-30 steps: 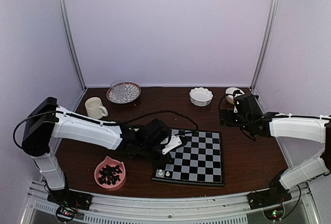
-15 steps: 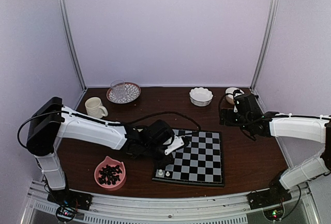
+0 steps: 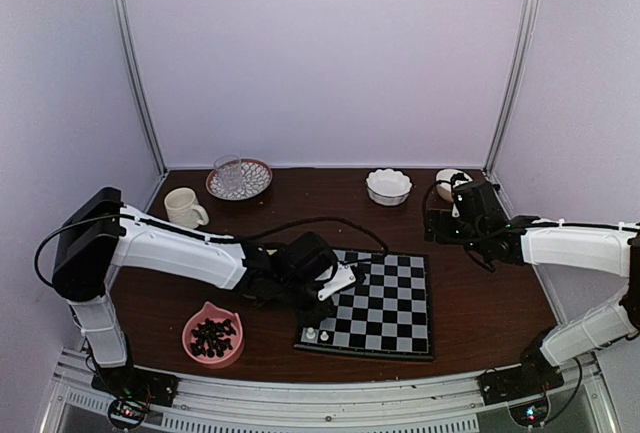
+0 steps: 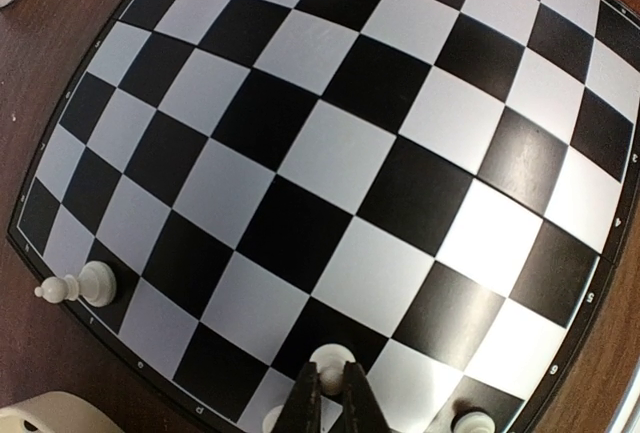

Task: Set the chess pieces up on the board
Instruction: Place the pawn at f2.

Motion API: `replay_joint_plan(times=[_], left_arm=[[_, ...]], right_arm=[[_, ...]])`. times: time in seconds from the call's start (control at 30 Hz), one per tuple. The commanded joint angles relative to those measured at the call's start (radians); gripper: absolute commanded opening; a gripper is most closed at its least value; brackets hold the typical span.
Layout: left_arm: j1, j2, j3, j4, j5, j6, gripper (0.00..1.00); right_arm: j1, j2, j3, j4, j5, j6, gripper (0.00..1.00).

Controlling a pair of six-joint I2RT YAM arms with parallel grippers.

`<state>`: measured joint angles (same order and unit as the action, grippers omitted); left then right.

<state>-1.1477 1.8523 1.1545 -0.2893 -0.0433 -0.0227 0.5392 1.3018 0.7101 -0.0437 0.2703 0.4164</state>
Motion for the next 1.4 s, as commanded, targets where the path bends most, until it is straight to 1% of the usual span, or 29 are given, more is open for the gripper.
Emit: replay_joint_plan(times=[0.0, 0.7, 0.87, 1.03, 1.2, 1.37], left_arm=[[-0.009, 0.011, 0.027, 0.009, 0.003, 0.013, 0.1], [-0.008, 0.027, 0.039, 0.012, 0.004, 0.013, 0.11], [-0.01, 0.022, 0.035, 0.01, 0.011, 0.013, 0.21], [-0.01, 0.017, 0.034, 0.009, 0.008, 0.013, 0.29], [-0.016, -0.031, 0.022, 0.011, -0.013, 0.012, 0.33], [-0.018, -0.13, -0.014, 0.037, 0.031, 0.012, 0.35]], right_arm=[[0.007, -0.016, 0.019, -0.006, 0.02, -0.007, 0.96], [0.007, -0.018, 0.019, -0.008, 0.02, -0.007, 0.96], [0.007, -0.018, 0.019, -0.008, 0.018, -0.007, 0.96], [0.007, -0.021, 0.019, -0.01, 0.018, -0.006, 0.96], [0.007, -0.026, 0.017, -0.009, 0.022, -0.007, 0.96], [0.007, -0.023, 0.017, -0.009, 0.025, -0.008, 0.96]])
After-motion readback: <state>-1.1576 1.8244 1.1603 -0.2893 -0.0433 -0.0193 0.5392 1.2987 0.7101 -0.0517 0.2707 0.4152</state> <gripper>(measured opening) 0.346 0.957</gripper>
